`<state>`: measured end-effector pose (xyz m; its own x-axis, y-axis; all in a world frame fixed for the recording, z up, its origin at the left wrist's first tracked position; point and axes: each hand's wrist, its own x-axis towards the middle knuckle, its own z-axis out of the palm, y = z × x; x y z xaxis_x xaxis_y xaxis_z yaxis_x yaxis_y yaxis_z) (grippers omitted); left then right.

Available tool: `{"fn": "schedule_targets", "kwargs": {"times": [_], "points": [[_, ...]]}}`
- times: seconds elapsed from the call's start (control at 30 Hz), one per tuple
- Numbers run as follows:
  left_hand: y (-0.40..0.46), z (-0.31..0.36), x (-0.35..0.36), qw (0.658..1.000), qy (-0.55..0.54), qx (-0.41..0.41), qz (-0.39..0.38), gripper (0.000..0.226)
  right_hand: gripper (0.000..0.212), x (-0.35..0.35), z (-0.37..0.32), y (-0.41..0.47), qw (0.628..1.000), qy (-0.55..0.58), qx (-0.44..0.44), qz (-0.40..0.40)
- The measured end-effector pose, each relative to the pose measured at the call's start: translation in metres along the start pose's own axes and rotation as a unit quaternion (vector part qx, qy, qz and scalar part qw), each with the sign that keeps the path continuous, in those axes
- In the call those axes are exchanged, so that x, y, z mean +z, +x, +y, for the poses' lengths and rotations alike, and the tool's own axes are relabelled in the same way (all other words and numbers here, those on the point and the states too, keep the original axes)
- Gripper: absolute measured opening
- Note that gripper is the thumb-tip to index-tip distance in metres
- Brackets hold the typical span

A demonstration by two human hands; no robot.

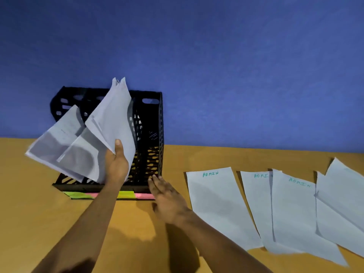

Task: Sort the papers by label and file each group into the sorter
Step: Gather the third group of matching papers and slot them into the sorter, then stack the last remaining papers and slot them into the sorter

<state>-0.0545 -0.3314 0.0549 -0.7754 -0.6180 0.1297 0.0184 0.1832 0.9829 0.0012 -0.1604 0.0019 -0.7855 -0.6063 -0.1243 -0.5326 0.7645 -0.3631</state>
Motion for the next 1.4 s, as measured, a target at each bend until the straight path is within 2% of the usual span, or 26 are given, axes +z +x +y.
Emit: {"fn": "schedule_targets", "kwargs": {"times": [0.13, 0.33, 0.4, 0.53, 0.63, 0.7, 0.8, 0.87, 0.97, 1.07, 1.13, 1.2, 1.27, 1.4], "points": [[-0.008, -0.018, 0.002, 0.999, 0.001, 0.011, -0.037, 0.046, 0.071, 0.002, 0.001, 0.001, 1.000, -0.003, 0.002, 0.002], [-0.009, -0.047, 0.005, 0.997, 0.038, -0.044, -0.055, 0.043, 0.072, 0.004, 0.004, 0.001, 1.000, 0.005, -0.005, 0.004], [-0.013, -0.045, 0.005, 0.997, 0.048, -0.050, -0.031, 0.044, 0.075, 0.005, 0.005, 0.000, 1.000, 0.003, -0.007, 0.006], [-0.035, -0.027, 0.001, 0.995, 0.028, -0.039, 0.084, 0.073, 0.082, 0.006, 0.007, 0.000, 1.000, -0.008, -0.008, 0.000], [-0.065, -0.014, 0.001, 0.984, 0.106, 0.053, 0.136, 0.086, 0.092, 0.011, 0.012, -0.006, 1.000, -0.005, -0.010, 0.005], [-0.086, -0.006, 0.004, 0.965, 0.178, 0.136, 0.135, 0.086, 0.092, 0.015, 0.020, -0.016, 0.999, 0.021, -0.017, 0.024], [-0.110, -0.001, 0.016, 0.940, 0.224, 0.242, 0.089, 0.071, 0.089, 0.023, 0.036, -0.038, 0.996, 0.066, -0.005, 0.062], [-0.127, -0.006, 0.025, 0.937, 0.220, 0.271, 0.017, 0.057, 0.087, 0.029, 0.051, -0.057, 0.994, 0.074, 0.036, 0.077], [-0.156, -0.020, 0.041, 0.954, 0.185, 0.195, -0.130, 0.043, 0.073, 0.035, 0.081, -0.091, 0.980, 0.086, 0.137, 0.117], [-0.183, -0.037, 0.057, 0.942, 0.210, 0.080, -0.248, 0.043, 0.053, 0.035, 0.112, -0.130, 0.953, 0.083, 0.234, 0.176], [-0.199, -0.044, 0.069, 0.931, 0.215, -0.026, -0.293, 0.047, 0.043, 0.034, 0.132, -0.157, 0.920, 0.095, 0.311, 0.220], [-0.210, -0.049, 0.077, 0.917, 0.203, -0.134, -0.315, 0.047, 0.040, 0.033, 0.149, -0.181, 0.886, 0.098, 0.386, 0.238], [-0.220, -0.049, 0.083, 0.902, 0.178, -0.221, -0.326, 0.038, 0.041, 0.034, 0.164, -0.201, 0.867, 0.085, 0.435, 0.228], [-0.237, -0.050, 0.094, 0.898, 0.148, -0.314, -0.269, 0.035, 0.049, 0.044, 0.180, -0.222, 0.883, 0.080, 0.442, 0.139]]}}
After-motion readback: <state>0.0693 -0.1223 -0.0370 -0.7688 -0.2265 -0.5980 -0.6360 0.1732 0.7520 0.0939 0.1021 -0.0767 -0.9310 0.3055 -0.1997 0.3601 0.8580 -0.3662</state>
